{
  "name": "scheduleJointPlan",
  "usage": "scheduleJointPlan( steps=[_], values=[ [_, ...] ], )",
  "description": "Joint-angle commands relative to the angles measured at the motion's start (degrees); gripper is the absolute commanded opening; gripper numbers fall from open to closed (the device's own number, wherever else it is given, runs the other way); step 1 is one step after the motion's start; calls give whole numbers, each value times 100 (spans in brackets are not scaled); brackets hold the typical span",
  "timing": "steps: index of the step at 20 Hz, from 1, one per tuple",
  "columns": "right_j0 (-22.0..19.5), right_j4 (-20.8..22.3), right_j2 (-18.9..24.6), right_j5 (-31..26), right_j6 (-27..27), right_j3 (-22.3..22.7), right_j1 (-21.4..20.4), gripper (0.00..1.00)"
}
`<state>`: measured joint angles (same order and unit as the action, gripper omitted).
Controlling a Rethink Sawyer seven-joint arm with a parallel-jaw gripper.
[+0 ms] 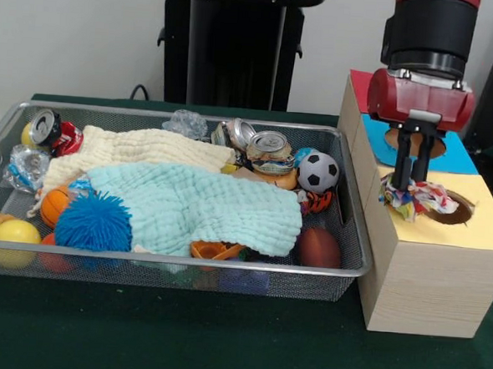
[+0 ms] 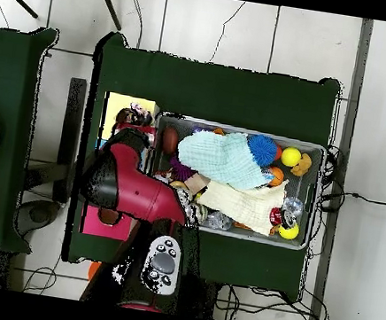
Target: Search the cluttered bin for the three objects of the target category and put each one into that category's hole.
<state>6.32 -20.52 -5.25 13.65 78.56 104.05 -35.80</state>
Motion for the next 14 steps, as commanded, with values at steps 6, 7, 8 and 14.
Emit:
scheduleJointPlan(
  steps=[6,7,8,14],
  values=[
    [-210,-160,813,66,1848,117,414,0],
    [-214,-161,831,24,1832,112,395,0],
    [-200,-181,822,7,1827,108,389,0],
    [-178,-255,843,-191,1815,81,361,0]
  ],
)
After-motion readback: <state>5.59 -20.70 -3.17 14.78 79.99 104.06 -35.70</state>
